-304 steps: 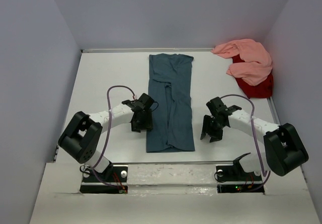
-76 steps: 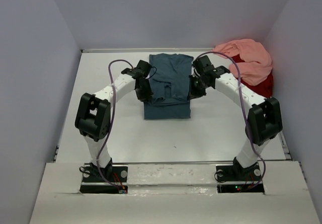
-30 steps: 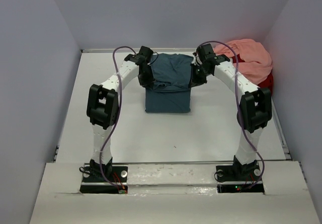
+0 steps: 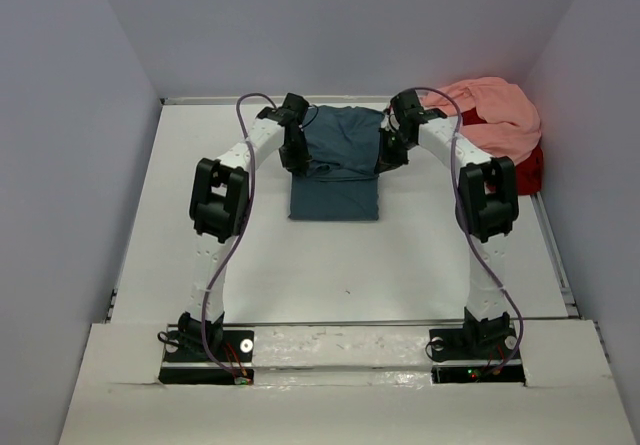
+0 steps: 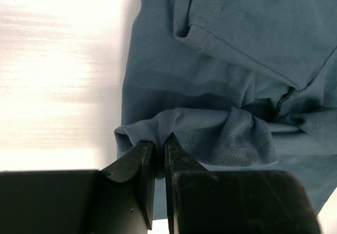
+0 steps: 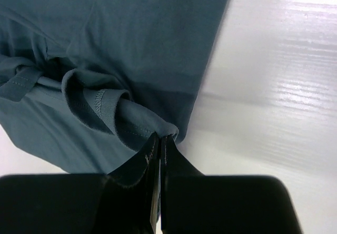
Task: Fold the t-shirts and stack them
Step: Fold the folded rectangular tshirt in 1/3 of the way
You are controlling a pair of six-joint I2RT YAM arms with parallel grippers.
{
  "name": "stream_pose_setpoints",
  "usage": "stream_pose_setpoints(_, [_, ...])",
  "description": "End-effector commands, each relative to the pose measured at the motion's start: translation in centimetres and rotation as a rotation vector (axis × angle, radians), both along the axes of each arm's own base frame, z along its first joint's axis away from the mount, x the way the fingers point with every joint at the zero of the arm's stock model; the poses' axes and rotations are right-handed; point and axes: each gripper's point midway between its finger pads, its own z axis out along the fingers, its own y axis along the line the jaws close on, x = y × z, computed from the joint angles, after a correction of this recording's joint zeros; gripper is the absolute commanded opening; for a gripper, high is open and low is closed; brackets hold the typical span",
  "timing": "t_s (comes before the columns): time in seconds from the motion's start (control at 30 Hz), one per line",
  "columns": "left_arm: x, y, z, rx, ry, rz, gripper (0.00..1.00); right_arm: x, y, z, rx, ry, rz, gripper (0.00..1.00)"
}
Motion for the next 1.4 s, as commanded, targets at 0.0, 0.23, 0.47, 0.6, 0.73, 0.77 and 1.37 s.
stream_pose_setpoints(0.0, [1.1, 0.9, 0.4, 0.023, -0.033, -0.002, 0.18, 2.9, -0.9, 0.3, 0.008, -0.083, -0.013, 0.0])
stream_pose_setpoints(0.23, [0.8, 1.1, -1.2, 0.032, -0.028, -0.002, 0.18, 4.0, -0.9, -2.0, -0.008, -0.087, -0.022, 0.0])
stream_pose_setpoints(0.47, [1.3, 0.6, -1.9, 0.006, -0.068, -0.025, 0.16, 4.7, -1.0, -2.9, -0.018, -0.103, -0.032, 0.0])
stream_pose_setpoints(0.6, [1.4, 0.6, -1.9, 0.0, -0.083, -0.028, 0.16, 5.1, -1.5, -3.0, -0.024, -0.107, -0.042, 0.0])
stream_pose_setpoints(0.73, [1.2, 0.7, -2.1, 0.004, -0.083, -0.032, 0.32, 5.1, -1.7, -3.1, -0.031, -0.106, -0.043, 0.0])
stream_pose_setpoints(0.77, [1.3, 0.7, -2.0, 0.002, -0.091, -0.031, 0.38, 5.1, -1.7, -3.1, -0.031, -0.108, -0.043, 0.0])
stream_pose_setpoints(1.37, [3.6, 1.4, 5.4, 0.02, -0.237, 0.029, 0.73, 4.7, -1.3, -2.8, -0.01, -0.105, -0.025, 0.07])
